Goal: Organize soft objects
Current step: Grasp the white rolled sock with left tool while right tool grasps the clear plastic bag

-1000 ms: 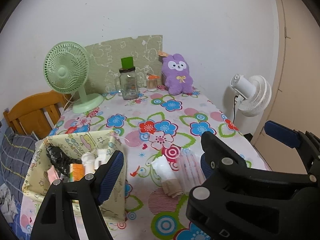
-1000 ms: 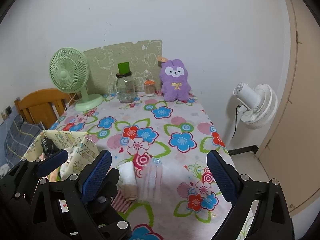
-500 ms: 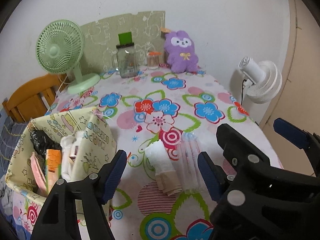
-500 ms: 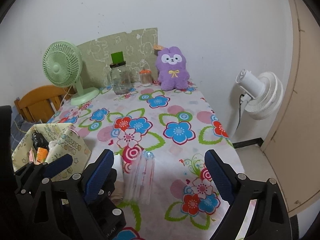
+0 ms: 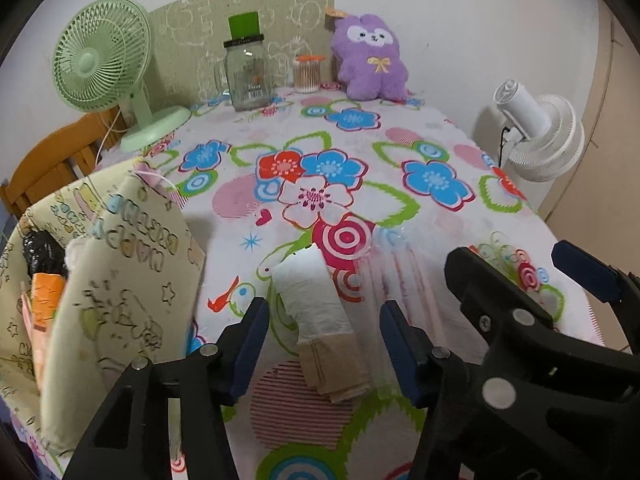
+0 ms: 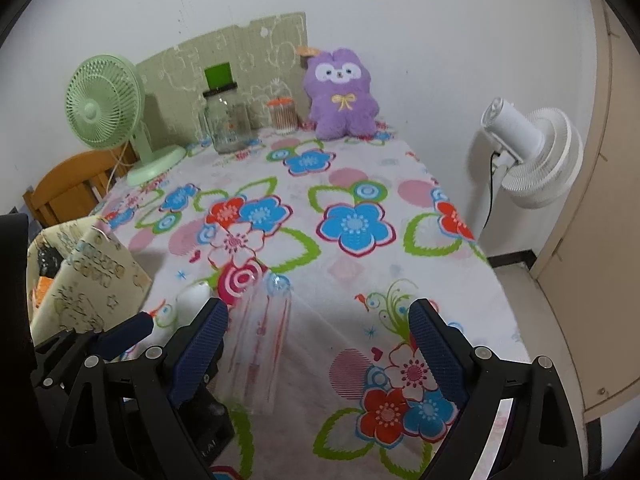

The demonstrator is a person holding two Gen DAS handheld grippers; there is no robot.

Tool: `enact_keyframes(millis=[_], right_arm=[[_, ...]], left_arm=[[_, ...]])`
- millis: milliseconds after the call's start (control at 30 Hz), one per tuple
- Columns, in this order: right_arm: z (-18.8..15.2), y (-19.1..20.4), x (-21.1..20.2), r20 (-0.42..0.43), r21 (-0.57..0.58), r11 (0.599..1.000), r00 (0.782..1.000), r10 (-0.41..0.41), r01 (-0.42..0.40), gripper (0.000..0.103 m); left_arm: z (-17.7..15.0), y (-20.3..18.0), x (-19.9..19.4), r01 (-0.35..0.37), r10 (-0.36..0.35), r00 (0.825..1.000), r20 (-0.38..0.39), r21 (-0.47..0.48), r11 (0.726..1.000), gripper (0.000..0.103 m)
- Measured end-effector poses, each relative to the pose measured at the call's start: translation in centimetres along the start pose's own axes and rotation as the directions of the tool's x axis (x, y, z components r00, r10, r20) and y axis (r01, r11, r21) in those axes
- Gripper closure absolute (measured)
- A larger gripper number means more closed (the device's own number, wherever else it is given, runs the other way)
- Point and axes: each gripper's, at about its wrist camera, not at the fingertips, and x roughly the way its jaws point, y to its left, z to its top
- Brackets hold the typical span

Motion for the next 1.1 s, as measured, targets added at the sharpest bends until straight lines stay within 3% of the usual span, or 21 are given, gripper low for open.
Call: enact_keyframes(millis=[67, 300, 567, 967, 1100], right_arm=[[-0.2, -0.3, 0.7, -0.017, 0.012, 1.0, 1.0, 0.002, -0.002, 0.012], [-0.5, -0.8, 2.0, -0.06, 0.042, 0.999, 0.998, 0.013, -0.011, 0.012], [-0.4, 0.1, 2.6, -0.073, 0.016, 1.0, 0.997, 0.019, -0.018, 0.012], [-0.6, 2.7, 4.3, -0.116, -0.049, 0.998, 0.993, 0.037, -0.043, 0.018], [-0.9, 3.4, 5.1, -0.156, -0.051, 0.996, 0.986, 0.062, -0.071, 0.036]], left_arm=[[0.1, 0.1, 0.8, 0.0, 0.0, 1.0, -0.018, 0.001, 1.0, 0.053], [0.1, 0.7, 2.3, 0.005, -0.006, 0.999, -0.051, -0.019, 1.0, 0.06], [-0.1, 0.7, 2.1, 0.046, -0.046, 0.998, -0.05, 0.003, 0.999, 0.081], [-1.0, 1.4, 1.2, 0.047, -0.045, 0.997, -0.067, 0.032, 0.998, 0.083], [-1.2, 1.6, 1.1, 0.038, -0.036, 0.997, -0.062, 0.032, 0.999, 0.083]])
